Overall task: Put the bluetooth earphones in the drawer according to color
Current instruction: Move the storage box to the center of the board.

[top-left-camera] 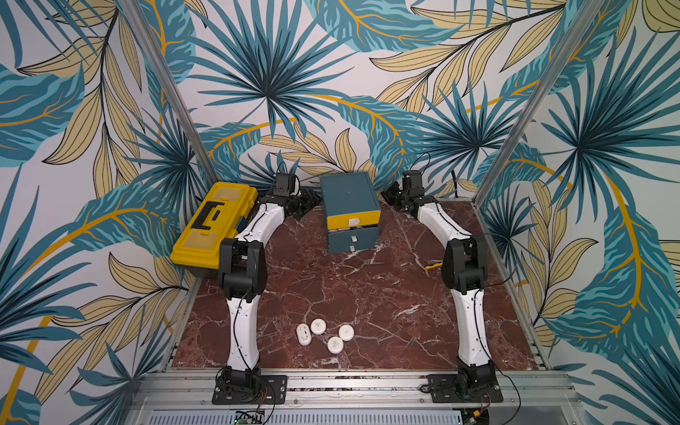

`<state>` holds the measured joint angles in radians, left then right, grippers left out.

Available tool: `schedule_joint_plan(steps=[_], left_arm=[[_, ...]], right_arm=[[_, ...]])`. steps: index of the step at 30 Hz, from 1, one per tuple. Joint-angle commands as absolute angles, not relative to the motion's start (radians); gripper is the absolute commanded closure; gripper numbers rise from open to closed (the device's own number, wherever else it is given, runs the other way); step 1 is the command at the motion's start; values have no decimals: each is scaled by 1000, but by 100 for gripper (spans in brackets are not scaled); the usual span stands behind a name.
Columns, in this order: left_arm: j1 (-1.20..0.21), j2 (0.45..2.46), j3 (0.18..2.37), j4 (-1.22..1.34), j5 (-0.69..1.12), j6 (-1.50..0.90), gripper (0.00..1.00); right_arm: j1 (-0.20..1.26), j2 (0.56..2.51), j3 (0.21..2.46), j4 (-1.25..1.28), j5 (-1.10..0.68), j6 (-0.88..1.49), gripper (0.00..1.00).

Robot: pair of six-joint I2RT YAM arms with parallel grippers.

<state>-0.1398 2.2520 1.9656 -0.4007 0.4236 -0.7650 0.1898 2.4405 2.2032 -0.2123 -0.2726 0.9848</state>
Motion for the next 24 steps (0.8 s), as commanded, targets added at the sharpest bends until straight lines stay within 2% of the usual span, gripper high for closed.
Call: schedule_joint_plan(steps=[1,6,10,16,24], left_arm=[[-162,2302,2029,-386,528,-824,34],[-197,2246,1946,-361,548,-797,34],[-232,2122,1801,-328,549,-768,34],[-300,1949,1619,-301,534,-734,34],[-347,1821,1456,-273,515,-732,34]], right_arm=[[202,2488,2270,-261,-477,1023,100],[237,2475,2221,-258,-610,967,100],[264,2371,2049,-166,-677,946,100],[313,2206,1844,-187,-698,868,100],[383,2021,1643,-206,-692,803,100]])
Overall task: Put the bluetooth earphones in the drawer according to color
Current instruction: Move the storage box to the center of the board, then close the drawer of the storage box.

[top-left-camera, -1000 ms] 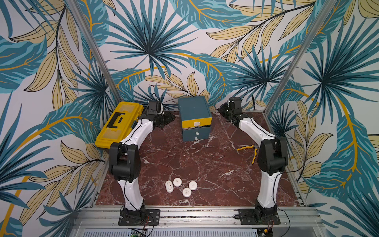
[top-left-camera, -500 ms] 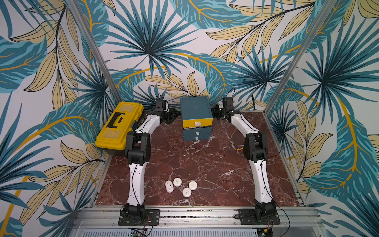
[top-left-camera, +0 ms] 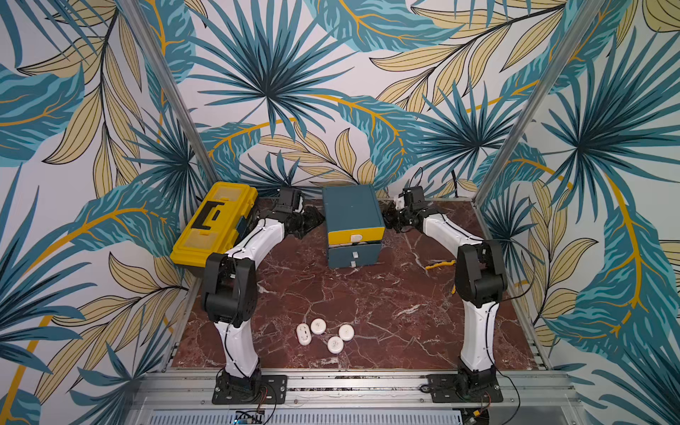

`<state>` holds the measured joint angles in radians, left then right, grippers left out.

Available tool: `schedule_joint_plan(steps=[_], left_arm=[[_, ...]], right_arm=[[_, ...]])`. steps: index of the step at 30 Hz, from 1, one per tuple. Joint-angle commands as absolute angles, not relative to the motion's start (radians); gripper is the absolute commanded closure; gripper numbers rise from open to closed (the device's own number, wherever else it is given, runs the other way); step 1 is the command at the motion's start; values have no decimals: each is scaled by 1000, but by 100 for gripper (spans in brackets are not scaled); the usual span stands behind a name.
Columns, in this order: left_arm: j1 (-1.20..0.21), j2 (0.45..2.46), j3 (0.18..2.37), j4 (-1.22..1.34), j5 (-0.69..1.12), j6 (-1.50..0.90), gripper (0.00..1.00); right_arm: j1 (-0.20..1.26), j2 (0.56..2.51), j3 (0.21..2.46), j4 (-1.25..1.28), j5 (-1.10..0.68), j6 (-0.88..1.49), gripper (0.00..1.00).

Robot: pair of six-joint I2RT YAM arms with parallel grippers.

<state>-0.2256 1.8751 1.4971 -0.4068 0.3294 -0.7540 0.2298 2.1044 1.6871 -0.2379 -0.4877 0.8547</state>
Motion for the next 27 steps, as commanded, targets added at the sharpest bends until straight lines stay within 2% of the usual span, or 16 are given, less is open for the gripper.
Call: schedule_joint_plan(steps=[1,7,11,15,18,22,24,27], left_arm=[[-355,1806,1435,-252,514,-735,34],[-424,1674,1301,-239,467,-732,34],[-430,1570,1249,-289,410,-699,34],[-399,1496,1303,-450,324,-604,32],[-343,1456,1407,-578,261,-522,32],[-326,1461,1614,-700,214,-414,37],[-329,1514,1728,-757,281,-393,43],[-370,1593,1809,-759,398,-391,54]], right_arm=[[393,2001,1623,-208,-688,799,100],[437,1857,1456,-164,-654,803,100],[442,1739,1355,-185,-557,780,97],[441,1582,1295,-351,-293,715,79],[444,1452,1222,-407,-149,712,76],[466,1283,1070,-423,-39,740,78],[487,1197,988,-419,-6,769,83],[542,1067,856,-384,20,828,94]])
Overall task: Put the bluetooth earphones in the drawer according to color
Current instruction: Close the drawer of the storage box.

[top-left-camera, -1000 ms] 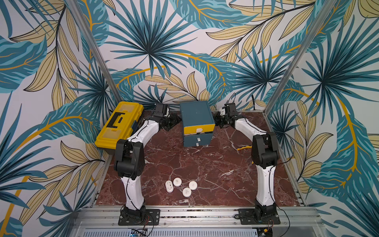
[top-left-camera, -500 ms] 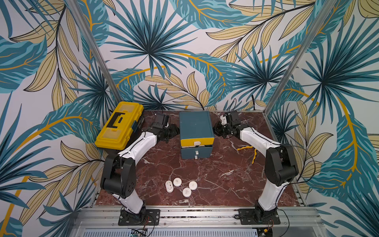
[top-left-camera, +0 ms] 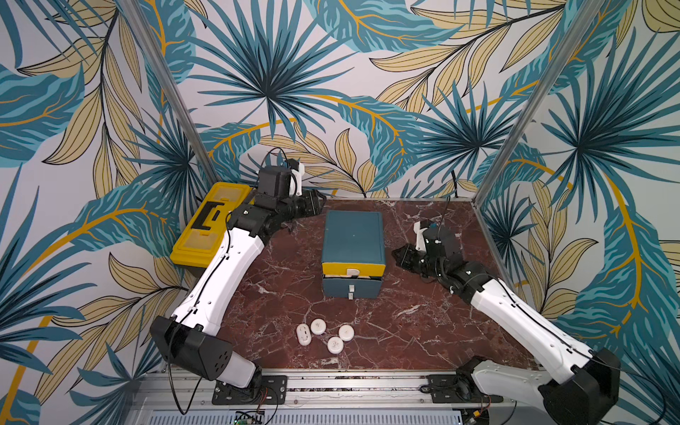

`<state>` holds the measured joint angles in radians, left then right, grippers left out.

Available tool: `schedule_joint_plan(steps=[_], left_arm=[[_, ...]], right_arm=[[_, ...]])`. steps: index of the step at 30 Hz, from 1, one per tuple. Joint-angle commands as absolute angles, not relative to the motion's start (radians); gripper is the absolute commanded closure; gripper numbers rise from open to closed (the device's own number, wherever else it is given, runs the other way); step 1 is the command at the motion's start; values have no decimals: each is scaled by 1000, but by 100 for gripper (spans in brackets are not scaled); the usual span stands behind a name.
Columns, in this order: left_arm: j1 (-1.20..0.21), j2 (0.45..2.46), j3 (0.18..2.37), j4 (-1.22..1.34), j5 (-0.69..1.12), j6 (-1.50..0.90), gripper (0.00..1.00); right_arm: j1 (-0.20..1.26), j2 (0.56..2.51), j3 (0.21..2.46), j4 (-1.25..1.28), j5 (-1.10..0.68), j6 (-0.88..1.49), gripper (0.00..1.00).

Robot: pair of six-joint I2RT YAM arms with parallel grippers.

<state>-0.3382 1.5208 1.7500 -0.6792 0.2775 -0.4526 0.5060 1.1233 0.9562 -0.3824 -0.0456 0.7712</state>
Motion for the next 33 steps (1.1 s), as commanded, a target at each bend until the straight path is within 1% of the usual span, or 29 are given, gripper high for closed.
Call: schedule_joint_plan(steps=[1,2,5,7,10,15,19,22,28,33], left_arm=[[-391,1619,1811,-745,442,-402,57],[-409,1641,1807,-730,481,-410,60],[-452,1696,1763,-674,565,-440,68],[-467,1720,1727,-641,579,-448,76],[-480,1738,1685,-624,564,-442,81],[-480,1749,1631,-634,554,-425,85],[-480,1763,1630,-705,537,-384,89],[-482,1772,1652,-793,488,-339,92],[-482,1786,1650,-856,439,-304,93],[-482,1805,1651,-893,418,-280,94]], right_arm=[[570,1024,810,-371,30,844,97],[597,984,768,-357,43,857,100],[662,900,677,-326,63,896,100],[706,891,648,-311,83,903,100],[779,922,620,-278,139,922,100],[912,1021,581,-151,261,963,100],[979,1138,579,-54,352,985,100],[1012,1215,583,47,426,979,100],[1080,1359,623,192,591,902,100],[1178,1434,638,260,727,812,100]])
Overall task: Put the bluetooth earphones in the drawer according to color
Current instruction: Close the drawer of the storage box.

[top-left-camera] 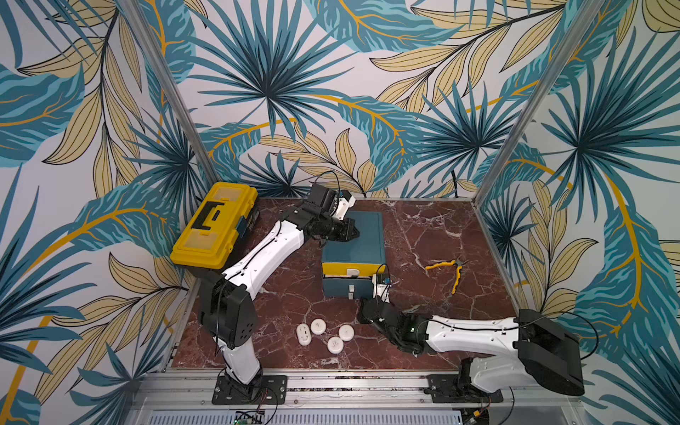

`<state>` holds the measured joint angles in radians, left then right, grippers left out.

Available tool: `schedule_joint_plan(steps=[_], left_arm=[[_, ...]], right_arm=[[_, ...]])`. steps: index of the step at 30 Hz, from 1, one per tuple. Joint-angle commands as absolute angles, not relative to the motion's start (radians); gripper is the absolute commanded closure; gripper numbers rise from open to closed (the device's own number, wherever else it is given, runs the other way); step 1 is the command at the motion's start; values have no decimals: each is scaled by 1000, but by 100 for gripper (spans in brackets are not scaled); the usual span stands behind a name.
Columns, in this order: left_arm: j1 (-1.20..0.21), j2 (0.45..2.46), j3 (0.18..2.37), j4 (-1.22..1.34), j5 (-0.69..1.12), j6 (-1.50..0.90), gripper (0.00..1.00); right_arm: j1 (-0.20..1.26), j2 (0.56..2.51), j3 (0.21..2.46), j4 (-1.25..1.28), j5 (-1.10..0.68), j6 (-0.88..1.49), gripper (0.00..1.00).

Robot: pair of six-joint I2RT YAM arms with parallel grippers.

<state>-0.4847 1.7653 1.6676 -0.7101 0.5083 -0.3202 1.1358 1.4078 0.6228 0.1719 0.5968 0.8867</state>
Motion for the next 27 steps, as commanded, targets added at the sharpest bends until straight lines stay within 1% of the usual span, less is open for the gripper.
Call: schedule_joint_plan(steps=[1,5,13,18,27], left_arm=[[-482,1805,1650,-898,414,-277,94],[-483,1816,1654,-921,387,-253,94],[-483,1837,1657,-940,376,-236,95],[-483,1845,1660,-939,387,-242,95],[-484,1848,1650,-940,399,-240,96]], right_arm=[[1197,1440,635,277,748,796,100],[1258,1456,640,311,841,752,100],[1257,1526,693,292,989,663,100],[1229,1601,747,261,999,637,100],[1153,1617,757,260,996,628,100]])
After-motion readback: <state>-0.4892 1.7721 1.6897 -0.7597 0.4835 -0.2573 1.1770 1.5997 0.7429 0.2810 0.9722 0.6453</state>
